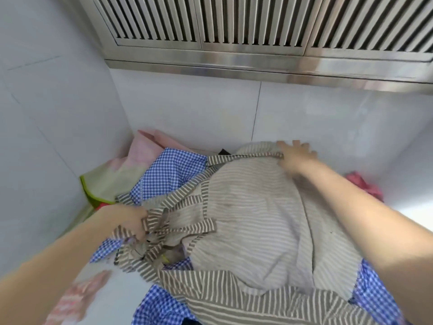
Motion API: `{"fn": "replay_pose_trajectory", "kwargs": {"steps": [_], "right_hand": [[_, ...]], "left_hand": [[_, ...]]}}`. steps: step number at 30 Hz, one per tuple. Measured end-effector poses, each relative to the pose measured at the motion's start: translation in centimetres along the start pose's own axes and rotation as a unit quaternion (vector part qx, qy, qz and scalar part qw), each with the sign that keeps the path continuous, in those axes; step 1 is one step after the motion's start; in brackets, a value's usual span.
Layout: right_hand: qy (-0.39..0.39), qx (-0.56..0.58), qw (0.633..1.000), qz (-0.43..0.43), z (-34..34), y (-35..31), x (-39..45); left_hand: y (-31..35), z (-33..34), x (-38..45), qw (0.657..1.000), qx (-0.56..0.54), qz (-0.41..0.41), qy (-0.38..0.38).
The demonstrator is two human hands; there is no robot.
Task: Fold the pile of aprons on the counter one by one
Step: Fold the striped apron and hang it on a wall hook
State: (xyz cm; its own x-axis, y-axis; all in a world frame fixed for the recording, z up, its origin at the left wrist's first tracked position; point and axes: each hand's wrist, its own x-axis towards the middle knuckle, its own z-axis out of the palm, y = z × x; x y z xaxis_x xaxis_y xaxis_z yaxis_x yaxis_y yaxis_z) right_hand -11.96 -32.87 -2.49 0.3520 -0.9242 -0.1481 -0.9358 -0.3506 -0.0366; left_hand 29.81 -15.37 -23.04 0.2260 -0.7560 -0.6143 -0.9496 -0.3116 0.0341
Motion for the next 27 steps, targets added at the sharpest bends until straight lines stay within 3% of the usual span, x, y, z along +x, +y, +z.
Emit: {"fn": "replay_pose_trajectory", "kwargs": {"steps": [1, 4, 8, 12, 14, 16, 18, 21, 24, 25, 27], "right_hand": [[-0.031, -0.008, 0.999, -0.028, 0.8, -0.1, -0.6], [-0.144, 0.006, 0.983, -0.112, 2.0, 0.0, -3.1], [-0.224, 0.084, 0.959, -0.152, 4.0, 0.6, -7.1], [-0.213, 0.06, 0.96, -0.169, 4.9, -0.1, -9.7], [-0.307, 0.103, 0.934, -0.148, 5.0, -0.2, -11.5], [-0.424, 0.095, 0.893, -0.116, 5.3, -0.1, -13.6], [-0.466, 0.015, 0.879, -0.102, 6.4, 0.1, -16.1], [-0.431, -0.107, 0.89, -0.1, 8.6, 0.0, -19.8], [-0.364, -0.113, 0.921, -0.076, 8.3, 0.3, -21.4], [-0.294, -0.095, 0.949, -0.056, 6.9, 0.5, -21.3], [-0.013, 0.011, 1.0, -0.012, 2.6, 0.5, -21.0]], "left_hand": [[7.5, -4.0, -10.1, 1.0, 0.009, -0.001, 0.0], [15.0, -6.9, -13.6, 0.99, -0.048, 0.104, 0.085], [21.3, -4.3, -14.6, 0.969, -0.111, 0.22, -0.007], [21.8, -1.3, -15.6, 0.96, -0.111, 0.214, -0.142], [20.7, -0.7, -16.4, 0.954, -0.125, 0.211, -0.172], [19.7, 0.0, -17.0, 0.954, -0.127, 0.217, -0.161], [19.1, 1.2, -18.2, 0.967, -0.061, 0.226, -0.102], [17.3, 3.8, -19.4, 0.971, 0.016, 0.232, -0.06], [15.8, 2.7, -21.6, 0.975, -0.012, 0.221, 0.003], [15.5, 0.8, -22.5, 0.974, -0.03, 0.216, 0.057], [15.1, -4.3, -24.9, 0.95, -0.054, 0.186, 0.244]]}}
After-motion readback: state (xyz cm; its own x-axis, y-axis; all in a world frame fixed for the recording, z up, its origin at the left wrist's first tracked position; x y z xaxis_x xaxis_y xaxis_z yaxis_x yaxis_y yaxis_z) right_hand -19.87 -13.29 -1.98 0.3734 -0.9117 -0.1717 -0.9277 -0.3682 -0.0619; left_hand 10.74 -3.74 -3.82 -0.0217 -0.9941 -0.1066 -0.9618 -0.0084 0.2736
